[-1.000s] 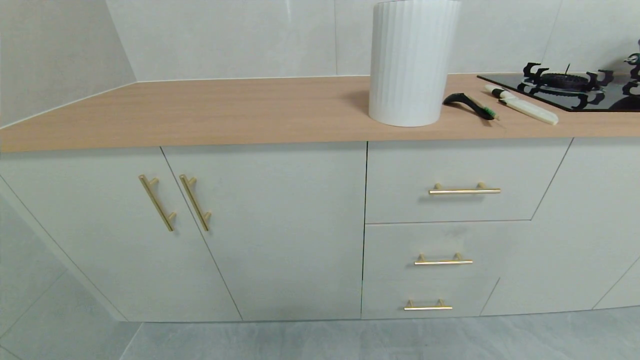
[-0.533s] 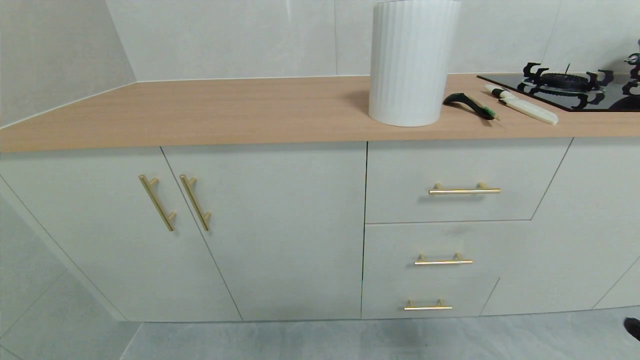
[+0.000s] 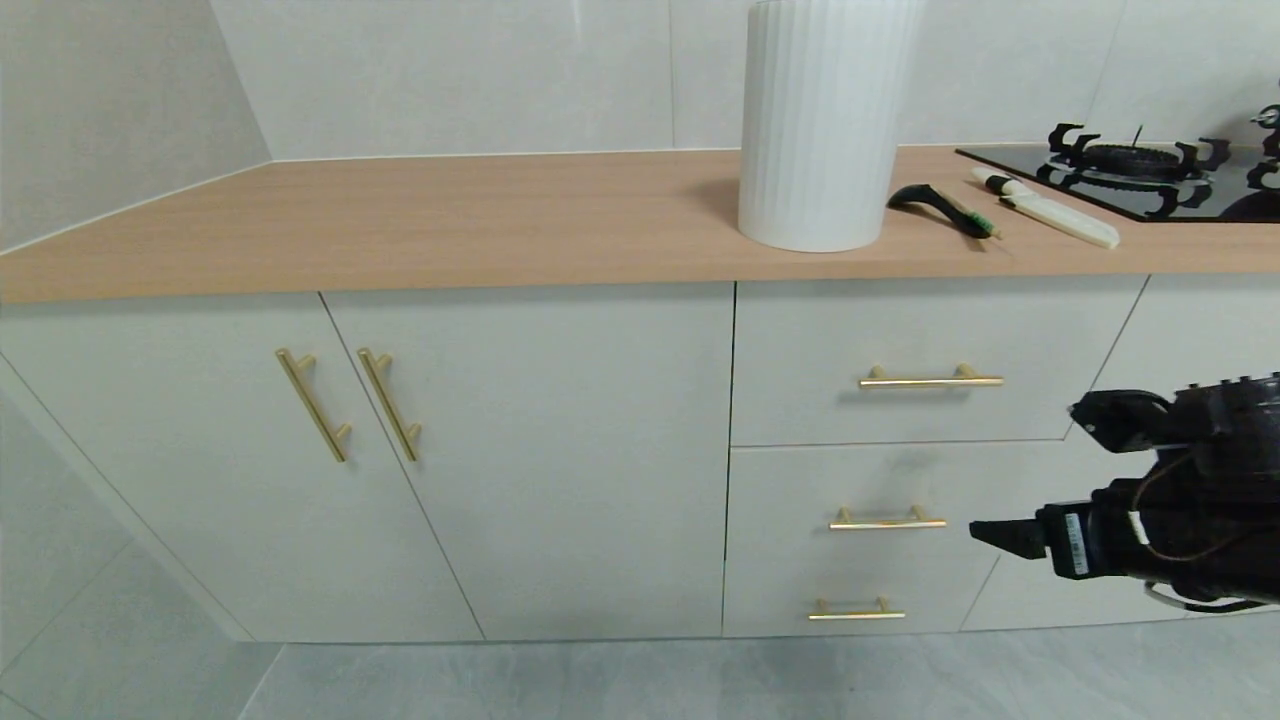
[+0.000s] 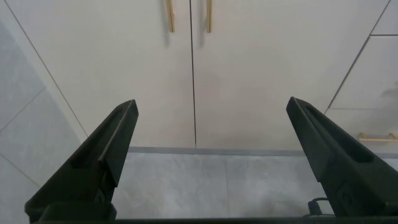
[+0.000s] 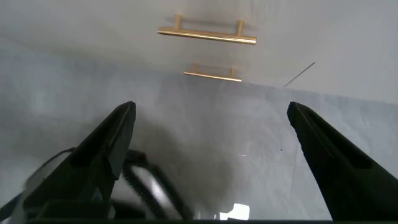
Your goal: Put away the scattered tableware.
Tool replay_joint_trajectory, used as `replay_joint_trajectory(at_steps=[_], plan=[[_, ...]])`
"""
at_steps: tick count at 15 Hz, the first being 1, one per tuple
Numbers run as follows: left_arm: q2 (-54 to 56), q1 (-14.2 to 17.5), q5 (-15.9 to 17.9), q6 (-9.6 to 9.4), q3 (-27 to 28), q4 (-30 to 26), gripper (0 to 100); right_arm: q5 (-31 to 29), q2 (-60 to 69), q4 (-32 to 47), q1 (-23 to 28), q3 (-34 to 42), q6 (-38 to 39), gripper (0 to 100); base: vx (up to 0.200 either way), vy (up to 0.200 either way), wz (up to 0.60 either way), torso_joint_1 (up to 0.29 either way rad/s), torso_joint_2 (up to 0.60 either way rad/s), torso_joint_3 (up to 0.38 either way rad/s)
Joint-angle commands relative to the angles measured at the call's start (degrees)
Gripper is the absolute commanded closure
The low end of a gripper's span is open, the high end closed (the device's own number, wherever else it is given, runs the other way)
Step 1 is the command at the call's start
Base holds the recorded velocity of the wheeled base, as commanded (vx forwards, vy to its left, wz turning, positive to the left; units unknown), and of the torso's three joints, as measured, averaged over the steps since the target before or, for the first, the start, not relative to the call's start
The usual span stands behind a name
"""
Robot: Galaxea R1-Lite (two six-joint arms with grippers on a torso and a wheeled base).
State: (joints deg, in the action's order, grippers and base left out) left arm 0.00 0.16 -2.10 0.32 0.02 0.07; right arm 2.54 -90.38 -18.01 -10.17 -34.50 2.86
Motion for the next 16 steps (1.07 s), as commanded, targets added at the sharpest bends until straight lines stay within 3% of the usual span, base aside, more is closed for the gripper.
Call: replay_joint_trajectory(at_steps=[1, 6, 9, 13, 16], plan=[[0.0, 0.02, -0.01, 0.03, -0.02, 0.01, 0, -1.83, -15.0, -5.46, -0.29, -0.92, -0.23, 0, 0.0, 0.0, 0.0, 0.0, 0.0, 0.0], [-0.09, 0.02, -0.01, 0.03, -0.02, 0.01, 0, -7.63, -30.03, -29.02, -0.29, 0.93, 0.12, 0, 0.0, 0.0, 0.0, 0.0, 0.0, 0.0], [0.0, 0.02, -0.01, 0.03, -0.02, 0.01, 0, -11.24, -36.53, -38.95, -0.29, 1.1, 0.12, 0, 0.0, 0.0, 0.0, 0.0, 0.0, 0.0], [0.0, 0.02, -0.01, 0.03, -0.02, 0.01, 0, -12.99, -41.98, -49.14, -0.73, 0.84, 0.04, 0, 0.0, 0.0, 0.0, 0.0, 0.0, 0.0], [0.0, 0.02, -0.01, 0.03, -0.02, 0.01, 0, -14.31, -43.12, -50.64, -0.73, -0.13, 0.04, 0, 0.0, 0.0, 0.0, 0.0, 0.0, 0.0]])
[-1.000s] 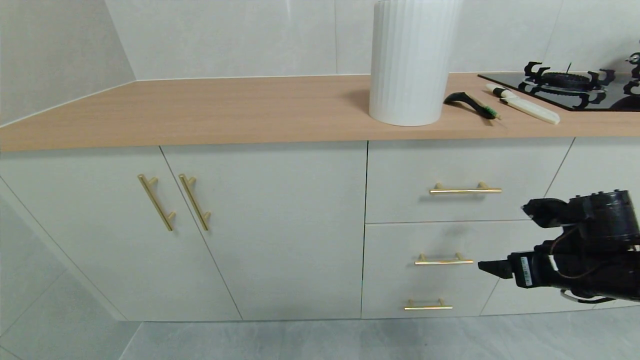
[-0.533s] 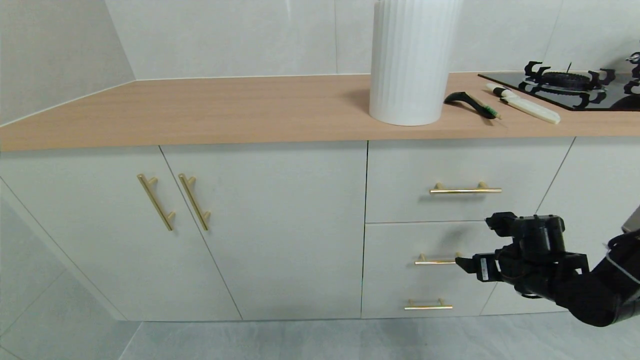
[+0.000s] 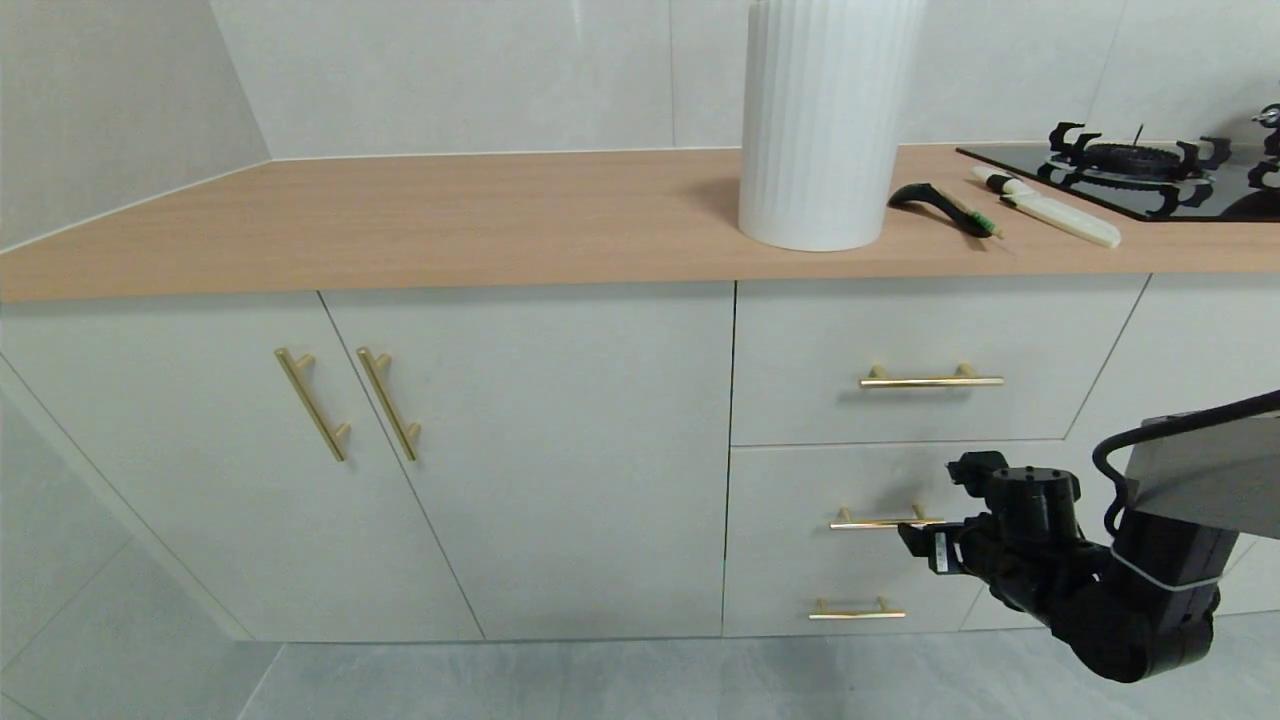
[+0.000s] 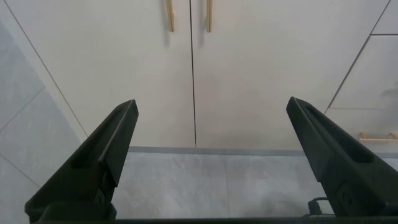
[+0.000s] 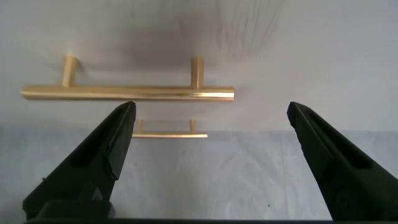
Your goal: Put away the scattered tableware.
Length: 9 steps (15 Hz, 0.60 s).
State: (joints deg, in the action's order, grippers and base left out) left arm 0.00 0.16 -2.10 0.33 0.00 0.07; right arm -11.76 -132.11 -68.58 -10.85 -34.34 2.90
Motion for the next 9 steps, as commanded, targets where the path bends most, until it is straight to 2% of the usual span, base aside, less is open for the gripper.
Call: replay_joint_trajectory(at_steps=[1, 3, 6, 9], plan=[[-0.09, 0.02, -0.01, 0.02, 0.0, 0.01, 0, -0.54, -1.92, -0.15, -0.22, -1.25, 0.09, 0, 0.0, 0.0, 0.0, 0.0, 0.0, 0.0], [-0.09, 0.02, -0.01, 0.02, 0.0, 0.01, 0, -2.3, -2.71, -0.41, -0.66, -2.13, 0.35, 0, 0.0, 0.0, 0.0, 0.0, 0.0, 0.0], [0.0, 0.02, -0.01, 0.02, 0.0, 0.01, 0, -2.65, -4.12, -5.24, -0.84, -2.57, 1.05, 0, 0.0, 0.0, 0.0, 0.0, 0.0, 0.0], [0.0, 0.02, -0.01, 0.02, 0.0, 0.01, 0, -2.74, -5.53, -5.77, -0.84, -3.89, 1.32, 0, 0.0, 0.0, 0.0, 0.0, 0.0, 0.0]])
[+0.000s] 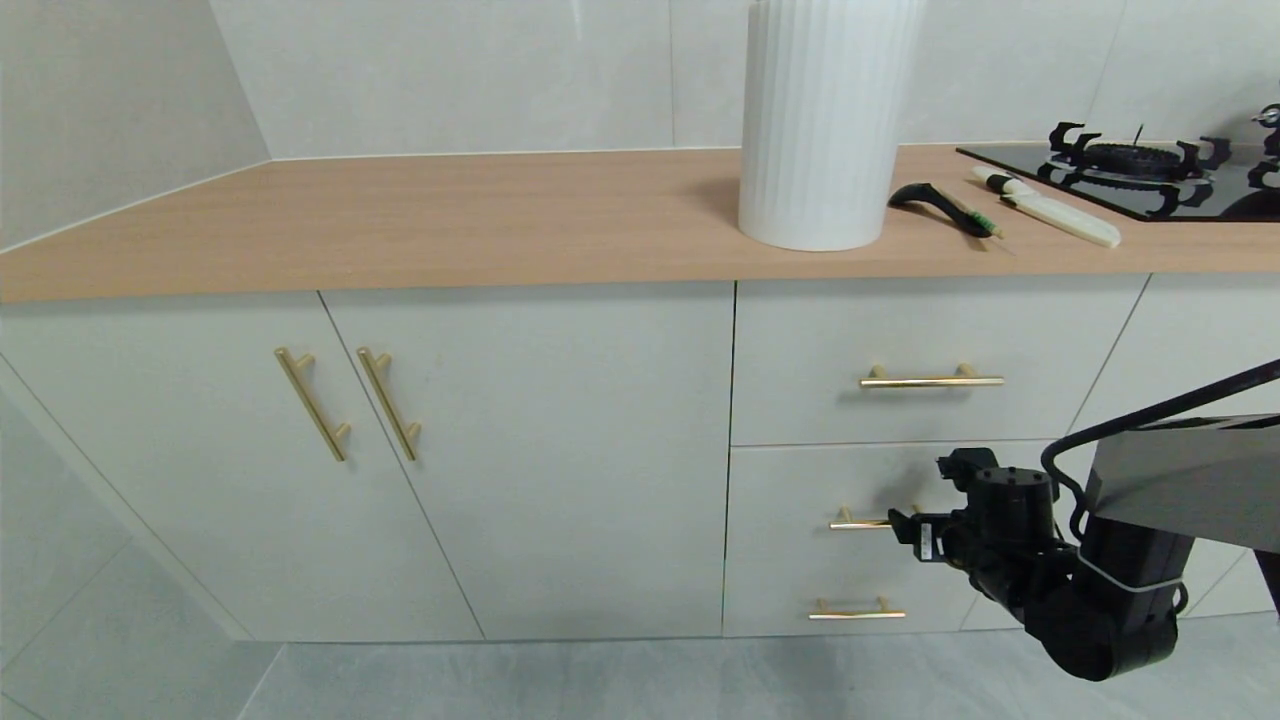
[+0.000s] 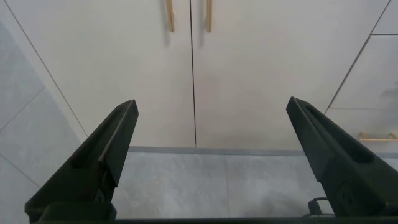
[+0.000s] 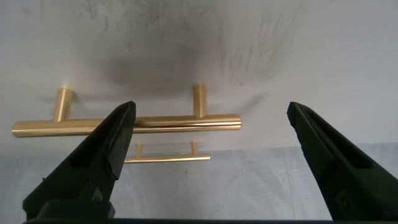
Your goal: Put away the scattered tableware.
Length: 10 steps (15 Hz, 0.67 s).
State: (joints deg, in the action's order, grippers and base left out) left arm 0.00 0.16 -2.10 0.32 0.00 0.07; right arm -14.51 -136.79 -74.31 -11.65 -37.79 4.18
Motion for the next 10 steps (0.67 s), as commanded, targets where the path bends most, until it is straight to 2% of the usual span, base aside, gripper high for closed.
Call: replay_joint_trajectory(at_steps=[1, 6, 10], plan=[[0.0, 0.02, -0.01, 0.03, 0.0, 0.01, 0, -1.05, -1.64, -0.04, -0.04, -1.5, 0.04, 0, 0.0, 0.0, 0.0, 0.0, 0.0, 0.0], [0.0, 0.02, -0.01, 0.03, 0.0, 0.01, 0, -1.93, -3.22, 0.05, -0.04, -3.43, -0.05, 0, 0.0, 0.0, 0.0, 0.0, 0.0, 0.0], [0.0, 0.02, -0.01, 0.03, 0.0, 0.01, 0, -1.93, -2.25, 1.28, -0.04, -1.85, -0.14, 0, 0.0, 0.0, 0.0, 0.0, 0.0, 0.0]])
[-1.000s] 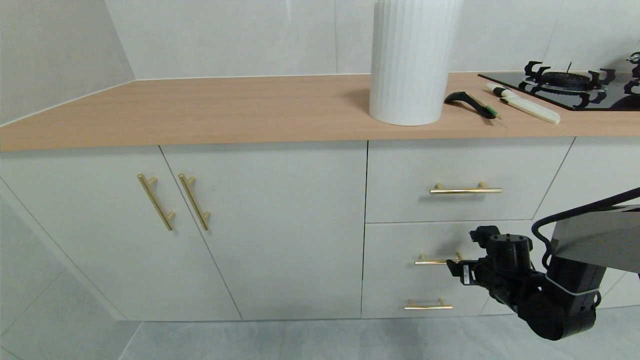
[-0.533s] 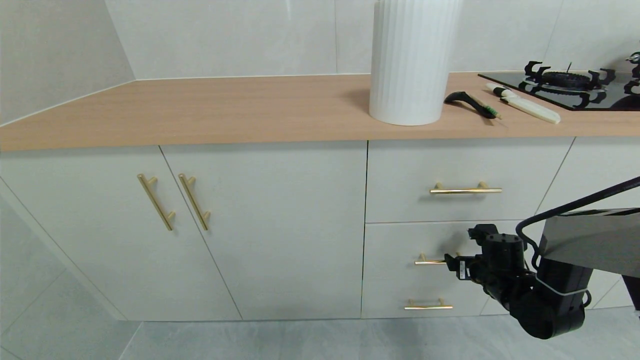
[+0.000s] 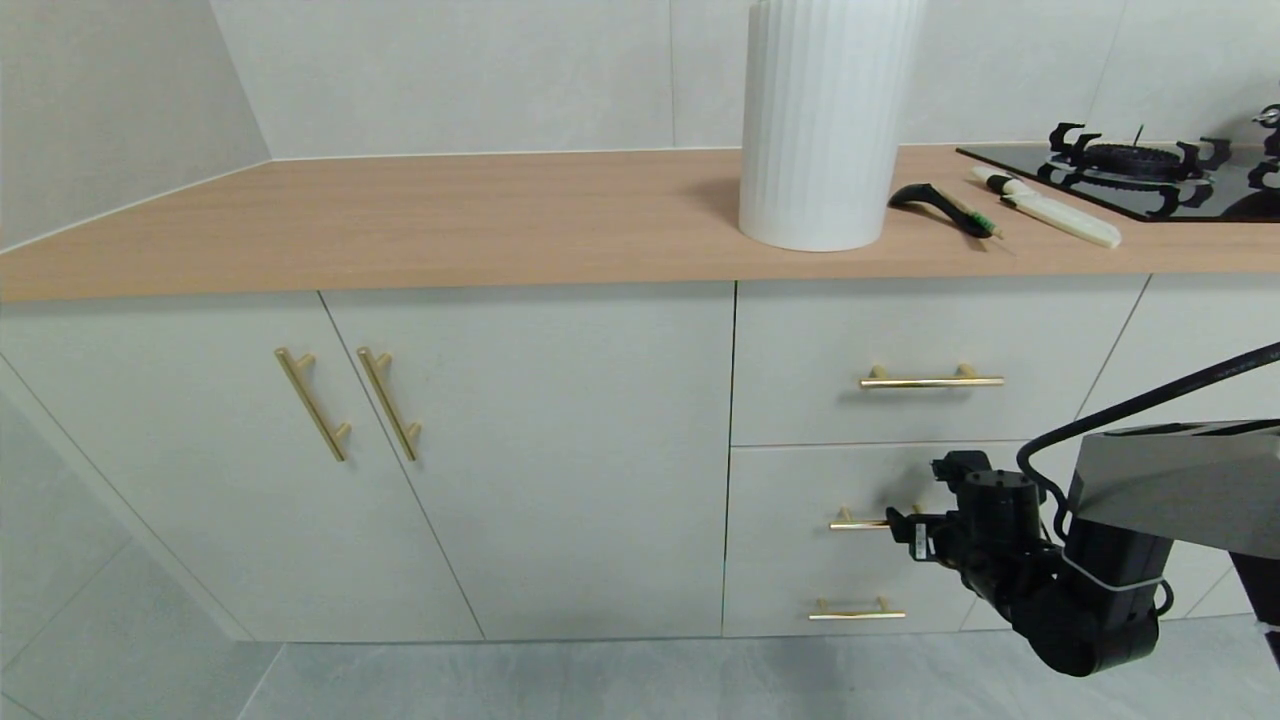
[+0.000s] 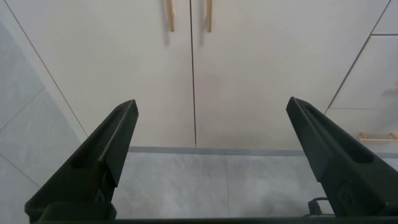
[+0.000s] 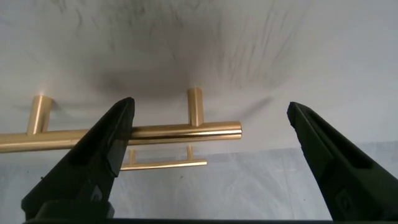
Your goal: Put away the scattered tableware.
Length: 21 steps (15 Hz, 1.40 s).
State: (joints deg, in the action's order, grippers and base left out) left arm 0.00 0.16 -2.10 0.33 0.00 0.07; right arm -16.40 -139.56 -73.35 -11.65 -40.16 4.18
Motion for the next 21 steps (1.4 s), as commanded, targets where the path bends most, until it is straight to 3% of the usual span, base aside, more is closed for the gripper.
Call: replay_joint_trajectory(at_steps=[1, 9, 13, 17, 20, 21], plan=[[-0.09, 0.02, -0.01, 0.02, 0.0, 0.01, 0, -0.04, 0.6, 0.84, -0.04, 0.61, -0.14, 0, 0.0, 0.0, 0.0, 0.0, 0.0, 0.0], [0.0, 0.02, -0.01, 0.02, 0.0, 0.01, 0, 0.66, 5.7, 6.2, -0.12, 3.77, -0.4, 0, 0.0, 0.0, 0.0, -0.001, 0.0, 0.006], [-0.09, 0.02, -0.01, 0.02, 0.0, 0.01, 0, 9.8, 29.78, 34.59, -2.23, 6.05, -0.14, 0, 0.0, 0.0, 0.0, 0.0, 0.0, 0.0], [0.0, 0.02, -0.01, 0.02, 0.0, 0.01, 0, 11.56, 52.11, 58.85, -3.9, 0.34, -0.4, 0, 0.0, 0.0, 0.0, 0.0, 0.0, 0.0], [0.0, 0.02, -0.01, 0.02, 0.0, 0.01, 0, 14.99, 52.63, 71.59, -4.17, -10.64, -0.31, 0, 0.0, 0.0, 0.0, 0.0, 0.0, 0.0], [-0.09, 0.02, -0.01, 0.02, 0.0, 0.01, 0, 15.17, 50.26, 71.59, -4.17, -11.0, -0.31, 0, 0.0, 0.0, 0.0, 0.0, 0.0, 0.0]])
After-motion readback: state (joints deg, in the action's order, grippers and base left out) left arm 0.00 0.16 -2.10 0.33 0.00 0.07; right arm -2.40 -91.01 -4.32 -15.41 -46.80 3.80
